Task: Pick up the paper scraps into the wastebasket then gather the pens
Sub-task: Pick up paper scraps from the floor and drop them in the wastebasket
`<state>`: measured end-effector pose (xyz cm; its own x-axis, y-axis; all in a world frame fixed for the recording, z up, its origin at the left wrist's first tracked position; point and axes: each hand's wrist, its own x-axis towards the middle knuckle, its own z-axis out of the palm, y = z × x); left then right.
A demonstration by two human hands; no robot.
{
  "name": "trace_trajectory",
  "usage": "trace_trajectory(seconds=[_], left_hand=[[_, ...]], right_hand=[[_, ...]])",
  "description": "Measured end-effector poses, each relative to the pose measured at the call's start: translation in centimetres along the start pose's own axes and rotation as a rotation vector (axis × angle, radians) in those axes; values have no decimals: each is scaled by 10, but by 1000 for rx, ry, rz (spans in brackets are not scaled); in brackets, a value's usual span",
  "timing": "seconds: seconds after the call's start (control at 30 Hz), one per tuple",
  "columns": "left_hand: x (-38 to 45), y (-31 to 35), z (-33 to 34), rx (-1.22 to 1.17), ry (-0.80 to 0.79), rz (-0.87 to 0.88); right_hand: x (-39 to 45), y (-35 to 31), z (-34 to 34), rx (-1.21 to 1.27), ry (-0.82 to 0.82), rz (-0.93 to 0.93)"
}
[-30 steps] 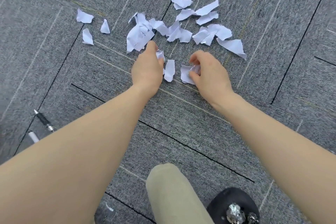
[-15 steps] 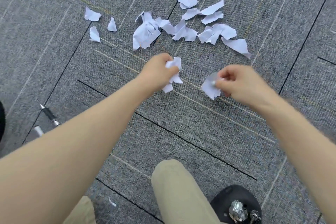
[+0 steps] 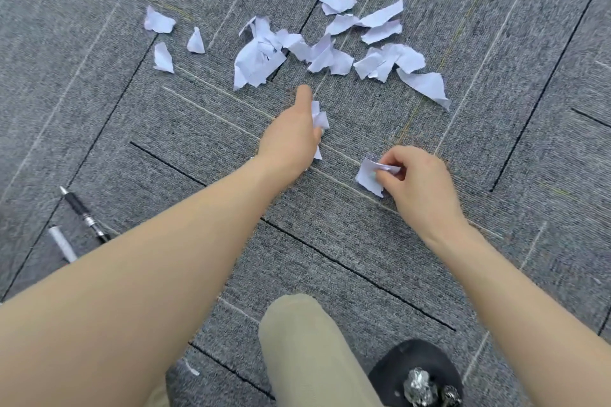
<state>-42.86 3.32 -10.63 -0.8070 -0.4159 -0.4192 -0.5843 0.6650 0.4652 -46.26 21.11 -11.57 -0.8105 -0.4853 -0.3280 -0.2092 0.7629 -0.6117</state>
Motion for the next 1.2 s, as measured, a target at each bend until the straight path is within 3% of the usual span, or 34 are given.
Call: trace_trajectory(seconds=[0.1,0.2,0.33,0.43,0.6,0.67,0.83,0.97,1.2], left_hand=[[5,2,-1,9,-37,0],[5,4,-3,11,-64,-33],[1,6,-2,-7,-88,-75],[-9,2,-8,-193,-91,-151],[-31,-28,-20,-605,-19,-518],[-37,-46,-22,-526,-50,-574],[-48,-64,-24,-222,-137,-526],[-57,-57,-13,-91,-57,-441],[-63,-58,2,156,30,-259]], right_hand=[[4,-3,-11,85,-1,-4],[33,-5,-31,186,214,45],[77,9,-42,1,347,139],[83,13,-39,-139,342,140],[81,9,-32,-20,346,107],[80,6,-31,52,350,134],[59,-6,-33,195,309,179],[43,-17,-30,289,204,162],[94,-23,-42,169,275,86]])
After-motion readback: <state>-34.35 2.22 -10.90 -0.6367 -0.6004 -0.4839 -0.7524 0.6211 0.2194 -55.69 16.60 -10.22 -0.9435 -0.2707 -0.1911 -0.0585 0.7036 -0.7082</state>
